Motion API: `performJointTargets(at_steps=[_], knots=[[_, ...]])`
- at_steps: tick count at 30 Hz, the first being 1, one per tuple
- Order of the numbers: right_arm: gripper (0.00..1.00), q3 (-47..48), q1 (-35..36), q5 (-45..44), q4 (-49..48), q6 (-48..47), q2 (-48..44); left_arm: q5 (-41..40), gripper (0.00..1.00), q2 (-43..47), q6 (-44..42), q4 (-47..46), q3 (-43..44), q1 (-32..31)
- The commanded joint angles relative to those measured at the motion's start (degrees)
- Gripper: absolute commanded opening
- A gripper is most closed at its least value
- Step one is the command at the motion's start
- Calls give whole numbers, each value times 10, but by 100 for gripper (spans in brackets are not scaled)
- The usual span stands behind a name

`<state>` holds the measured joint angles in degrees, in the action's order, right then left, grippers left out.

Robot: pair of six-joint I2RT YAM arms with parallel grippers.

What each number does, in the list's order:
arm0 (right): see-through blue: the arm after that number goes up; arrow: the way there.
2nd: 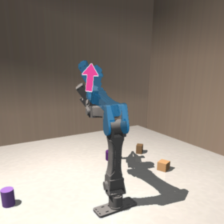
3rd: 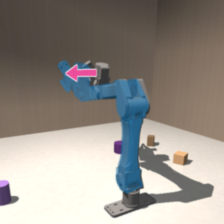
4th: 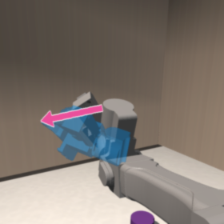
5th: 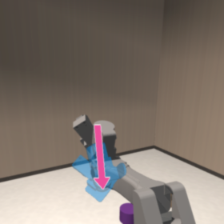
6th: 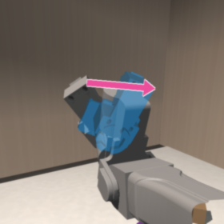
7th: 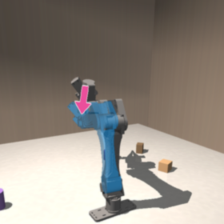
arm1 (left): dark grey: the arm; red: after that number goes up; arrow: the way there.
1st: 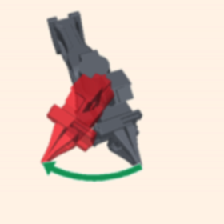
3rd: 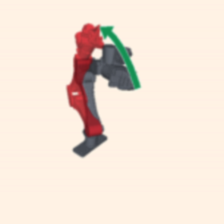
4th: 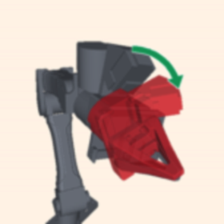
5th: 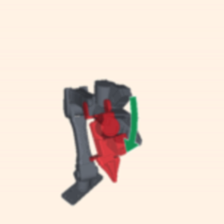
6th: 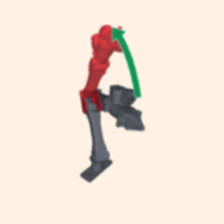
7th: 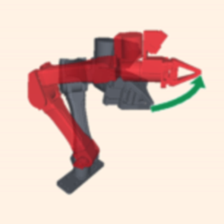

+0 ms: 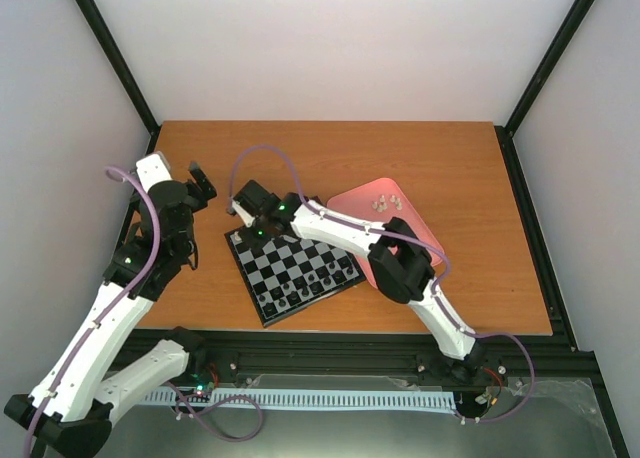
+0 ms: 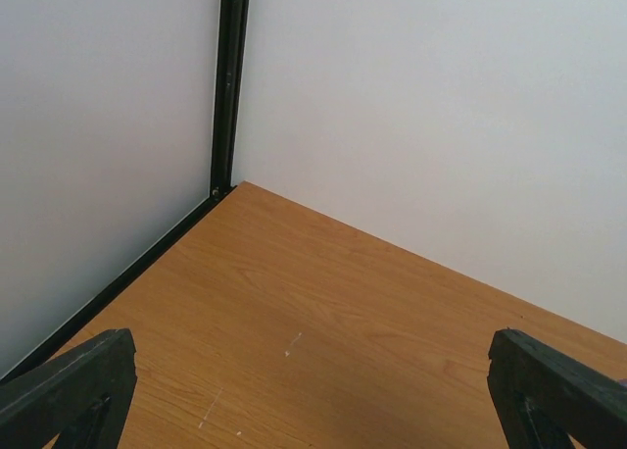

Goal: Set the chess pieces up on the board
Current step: Place the chess piece on the chessboard.

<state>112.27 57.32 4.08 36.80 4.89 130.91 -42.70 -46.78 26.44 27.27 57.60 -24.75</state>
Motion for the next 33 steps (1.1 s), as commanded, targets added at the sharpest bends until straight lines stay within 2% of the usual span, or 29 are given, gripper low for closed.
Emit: performJointTargets(at_steps=[1, 9, 18, 33], knots=[[3, 68, 17, 13, 43, -14, 31, -13, 100, 10, 9, 22, 16, 4], [3, 119, 27, 16, 69, -17, 77, -15, 100, 14, 10, 24, 11, 4], [4, 124, 29, 17, 78, -20, 97, -14, 100, 11, 11, 21, 10, 4], [4, 186, 29, 15, 99, -25, 135, -19, 100, 11, 8, 17, 7, 4]])
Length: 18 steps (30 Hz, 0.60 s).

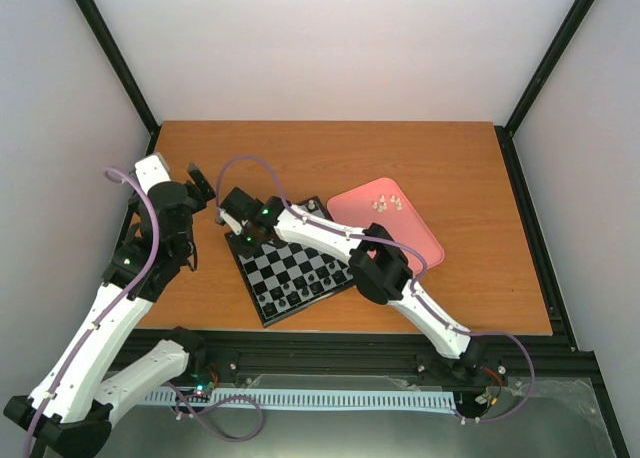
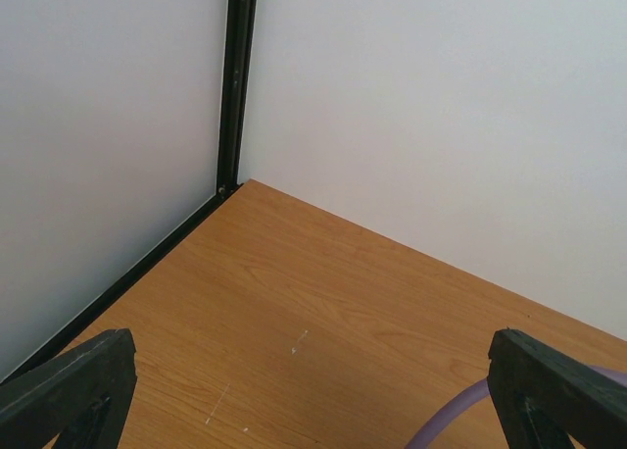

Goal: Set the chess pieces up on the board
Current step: Place the chess piece on the chessboard.

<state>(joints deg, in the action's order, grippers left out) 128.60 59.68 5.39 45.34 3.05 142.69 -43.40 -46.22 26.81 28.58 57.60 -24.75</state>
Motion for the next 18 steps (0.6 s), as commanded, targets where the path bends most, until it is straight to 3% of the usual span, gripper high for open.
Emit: performJointTargets(at_steps=[1, 18], knots=[[4, 26, 5, 0, 15, -7, 19, -12, 100, 5, 4, 4, 7, 4], [9, 40, 5, -10, 26, -9, 34, -13, 100, 4, 4, 2, 3, 4]])
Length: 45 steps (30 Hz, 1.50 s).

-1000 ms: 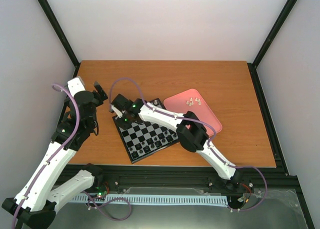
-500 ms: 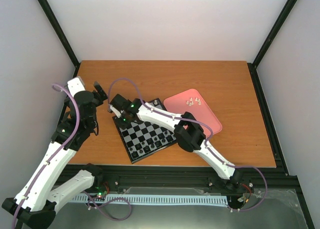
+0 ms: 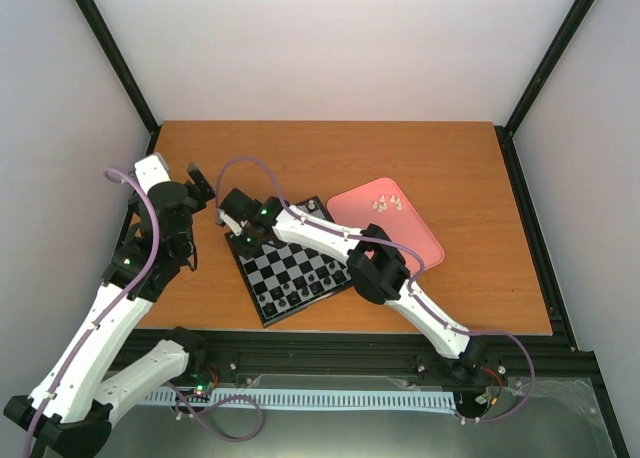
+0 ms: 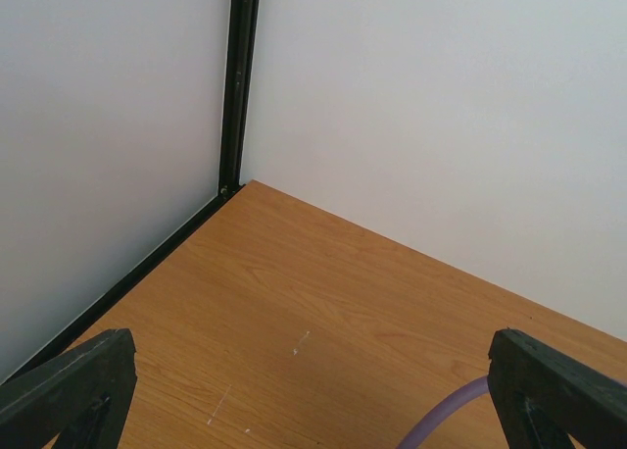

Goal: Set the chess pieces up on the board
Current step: Place the chess piece on the chessboard.

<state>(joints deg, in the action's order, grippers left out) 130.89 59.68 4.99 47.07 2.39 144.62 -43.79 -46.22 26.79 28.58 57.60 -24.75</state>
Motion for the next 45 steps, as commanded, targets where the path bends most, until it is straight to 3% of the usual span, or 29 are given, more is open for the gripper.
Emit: performJointTargets(at_steps=[1, 7, 23, 39, 45], knots=[[10, 16, 6, -6, 9, -2, 14, -9, 100, 5, 5, 3, 3, 4], [11, 16, 5, -8, 10, -2, 15, -9, 100, 6, 5, 3, 1, 4], [25, 12, 6, -1, 8, -6, 6, -8, 100, 3, 5, 1, 2, 4], [27, -39, 14, -26, -17, -14, -66, -8, 100, 3, 4, 4, 9, 4], [36, -54, 14, -58, -26, -18, -96, -7, 100, 6, 4, 6, 9, 4]])
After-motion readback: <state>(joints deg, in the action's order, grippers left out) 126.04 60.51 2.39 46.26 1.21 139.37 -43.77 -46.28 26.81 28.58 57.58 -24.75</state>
